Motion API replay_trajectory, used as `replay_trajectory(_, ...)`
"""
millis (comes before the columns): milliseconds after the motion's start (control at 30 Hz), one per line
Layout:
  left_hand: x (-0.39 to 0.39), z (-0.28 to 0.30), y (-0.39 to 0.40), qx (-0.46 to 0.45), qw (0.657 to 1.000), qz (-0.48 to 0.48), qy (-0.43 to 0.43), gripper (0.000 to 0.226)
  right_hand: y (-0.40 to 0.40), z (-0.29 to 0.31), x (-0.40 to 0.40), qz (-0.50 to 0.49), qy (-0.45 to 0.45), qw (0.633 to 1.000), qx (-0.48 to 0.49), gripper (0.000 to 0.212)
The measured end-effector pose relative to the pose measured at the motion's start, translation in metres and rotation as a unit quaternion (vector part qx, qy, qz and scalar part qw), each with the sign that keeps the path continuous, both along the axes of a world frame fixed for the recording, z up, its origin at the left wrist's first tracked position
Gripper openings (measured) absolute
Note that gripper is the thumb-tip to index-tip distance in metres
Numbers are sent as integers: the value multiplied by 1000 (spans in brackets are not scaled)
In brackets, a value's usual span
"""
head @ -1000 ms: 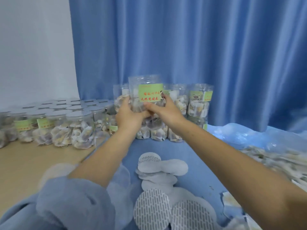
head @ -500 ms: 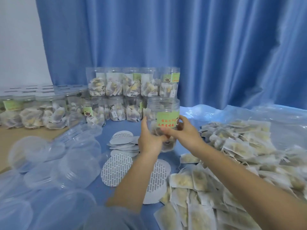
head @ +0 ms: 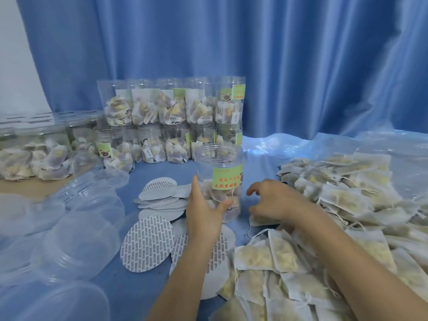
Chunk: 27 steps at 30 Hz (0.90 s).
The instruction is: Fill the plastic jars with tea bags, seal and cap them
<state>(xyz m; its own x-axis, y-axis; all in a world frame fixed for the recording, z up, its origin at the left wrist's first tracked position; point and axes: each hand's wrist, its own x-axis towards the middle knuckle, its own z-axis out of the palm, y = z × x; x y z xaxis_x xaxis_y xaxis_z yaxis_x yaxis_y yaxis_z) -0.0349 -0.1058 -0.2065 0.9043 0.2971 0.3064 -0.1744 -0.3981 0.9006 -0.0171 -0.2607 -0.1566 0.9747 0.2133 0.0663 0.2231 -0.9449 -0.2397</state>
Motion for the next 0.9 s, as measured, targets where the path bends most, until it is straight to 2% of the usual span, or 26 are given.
replay_trajectory(33, 0, 0, 0, 11, 1000, 9, 1, 97, -1, 3, -3, -4, 12, 998, -62, 48)
replay_trajectory(100, -1, 0, -1, 27, 999, 29, 7, 93, 0, 4, -9, -5, 33, 992, -125, 40)
replay_trajectory(167, -2, 1, -2, 32, 998, 43, 17, 92, 3, 3, -11, 14, 16, 991, -131, 31)
replay_trajectory(200, -2, 1, -2, 36, 998, 46, 22, 92, 4, 5, -11, 35, -9, 994, -100, 25)
replay_trajectory(267, -2, 2, -1, 42, 998, 48, 30, 94, 5, 14, -11, 92, -63, 992, 51, 19)
replay_trajectory(300, -2, 2, -1, 38, 998, 47, 33, 94, 7, 21, -14, 122, -87, 975, 164, 24)
replay_trajectory(367, -2, 3, 0, 25, 998, 47, 37, 94, 14, 38, -19, 172, -138, 893, 393, 33)
replay_trajectory(400, -2, 3, -1, 21, 998, 48, 38, 93, 19, 45, -19, 176, -174, 849, 467, 34)
replay_trajectory(467, -3, 3, -1, 15, 998, 50, 41, 88, 31, 58, -14, 134, -259, 797, 529, 36)
replay_trajectory(500, -3, 4, -1, 17, 997, 53, 46, 86, 38, 63, -10, 100, -289, 793, 526, 34)
replay_trajectory(533, -4, 5, -1, 24, 997, 57, 53, 83, 44, 66, -5, 71, -296, 808, 505, 28)
replay_trajectory(600, -7, 9, 0, 39, 996, 65, 52, 77, 54, 65, 3, 27, -232, 903, 360, 18)
replay_trajectory(633, -9, 11, 1, 40, 996, 67, 41, 74, 57, 60, 7, 18, -187, 942, 277, 24)
replay_trajectory(667, -11, 15, 2, 42, 996, 69, 25, 71, 60, 53, 9, 18, -159, 959, 232, 31)
replay_trajectory(700, -13, 18, 4, 43, 996, 74, 6, 68, 62, 48, 8, 29, -164, 962, 216, 36)
replay_trajectory(733, -15, 21, 7, 41, 996, 81, -14, 64, 65, 44, 4, 45, -208, 951, 225, 40)
replay_trajectory(833, -21, 33, 19, 20, 989, 130, -61, 47, 79, 40, -16, 94, -429, 862, 252, 39)
replay_trajectory(867, -22, 37, 23, 11, 986, 153, -71, 43, 86, 37, -21, 120, -469, 840, 245, 33)
replay_trajectory(900, -24, 41, 28, 4, 981, 175, -80, 41, 94, 34, -25, 149, -478, 834, 233, 27)
